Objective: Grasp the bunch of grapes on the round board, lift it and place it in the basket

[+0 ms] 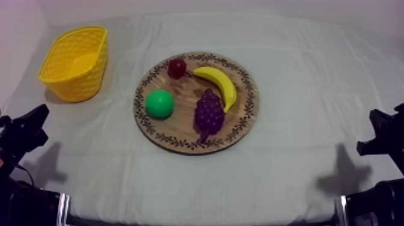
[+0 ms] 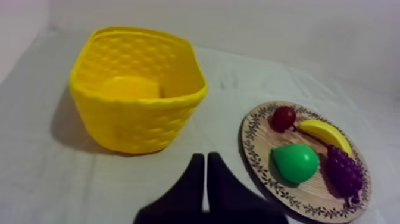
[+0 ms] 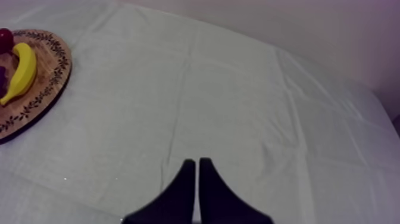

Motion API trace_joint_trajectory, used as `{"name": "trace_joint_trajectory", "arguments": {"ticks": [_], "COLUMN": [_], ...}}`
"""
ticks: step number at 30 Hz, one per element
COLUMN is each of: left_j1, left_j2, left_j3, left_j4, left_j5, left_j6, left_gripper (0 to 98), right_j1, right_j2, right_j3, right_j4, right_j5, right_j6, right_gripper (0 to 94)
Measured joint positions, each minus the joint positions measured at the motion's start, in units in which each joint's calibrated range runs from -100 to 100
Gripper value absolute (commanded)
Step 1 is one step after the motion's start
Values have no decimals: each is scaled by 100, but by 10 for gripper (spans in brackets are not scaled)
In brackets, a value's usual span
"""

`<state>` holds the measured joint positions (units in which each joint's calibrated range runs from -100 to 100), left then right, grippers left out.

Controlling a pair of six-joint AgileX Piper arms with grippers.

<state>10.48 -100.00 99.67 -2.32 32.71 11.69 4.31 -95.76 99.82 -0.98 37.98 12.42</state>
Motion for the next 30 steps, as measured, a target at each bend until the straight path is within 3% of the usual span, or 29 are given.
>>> {"name": "trace_joint_trajectory", "arguments": {"ticks": [7, 16, 26, 30], "left_j1": [255, 665, 1092, 1152], "left_j2": [428, 1750, 3270, 3944], "left_j3": [-13, -600, -1953, -2703], "left_j4": [0, 282, 488, 698], "left_j5": [-399, -573, 234, 820], "left_j6": [29, -179, -490, -683], "left_gripper": [0, 0, 0, 0], "right_j1": [0, 0, 0, 0], "right_j2": [0, 0, 0, 0], "right_j3": [0, 0, 0, 0], "right_j4": [0, 0, 0, 0], "right_j5": [0, 0, 0, 0], "right_j6": [0, 0, 0, 0], "right_gripper": [3, 3, 3, 3]}}
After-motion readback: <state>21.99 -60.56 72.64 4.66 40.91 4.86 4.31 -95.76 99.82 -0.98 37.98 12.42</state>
